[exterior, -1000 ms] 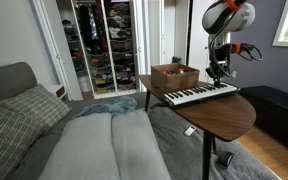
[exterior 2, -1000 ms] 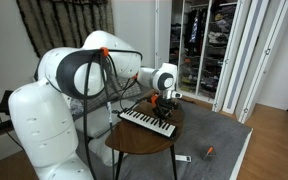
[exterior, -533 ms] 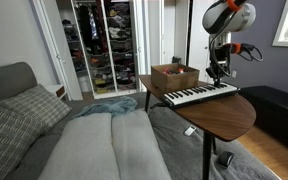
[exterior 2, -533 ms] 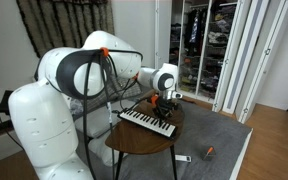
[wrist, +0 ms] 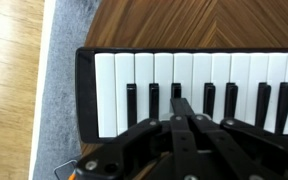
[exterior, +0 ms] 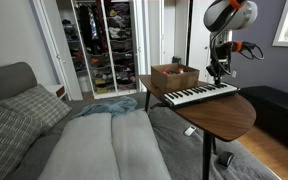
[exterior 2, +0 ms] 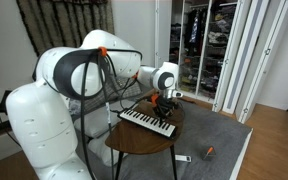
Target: Push a black key on the keyboard
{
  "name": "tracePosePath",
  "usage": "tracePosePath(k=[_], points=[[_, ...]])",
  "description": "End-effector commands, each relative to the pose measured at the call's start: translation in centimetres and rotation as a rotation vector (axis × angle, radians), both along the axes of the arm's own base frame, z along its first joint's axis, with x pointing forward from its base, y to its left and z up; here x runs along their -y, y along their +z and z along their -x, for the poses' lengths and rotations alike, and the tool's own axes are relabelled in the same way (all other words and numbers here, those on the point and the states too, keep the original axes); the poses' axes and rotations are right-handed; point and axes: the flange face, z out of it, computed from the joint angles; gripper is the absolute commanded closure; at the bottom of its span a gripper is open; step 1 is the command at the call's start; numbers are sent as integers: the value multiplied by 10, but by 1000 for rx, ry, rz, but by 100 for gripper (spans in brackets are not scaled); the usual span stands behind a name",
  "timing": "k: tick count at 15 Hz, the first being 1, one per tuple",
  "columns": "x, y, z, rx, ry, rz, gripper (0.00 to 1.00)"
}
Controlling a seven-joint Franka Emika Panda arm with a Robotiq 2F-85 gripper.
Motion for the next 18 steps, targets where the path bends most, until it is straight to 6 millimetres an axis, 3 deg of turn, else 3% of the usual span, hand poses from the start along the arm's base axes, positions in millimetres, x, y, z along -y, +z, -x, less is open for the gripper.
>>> tracePosePath(k=[1,2,3,4,8,14,15,18], points=[[2,25,14,37,-19,11,100],[2,34,18,47,-18,12,100],[2,39,20,56,-18,12,74],[3,47,24,69,-28,10,73],[7,71,36,106,-59,29,46],[6,90,53,132,-97,48,5],[6,93,55,135,-96,46,0],[4,97,60,135,-99,46,0]])
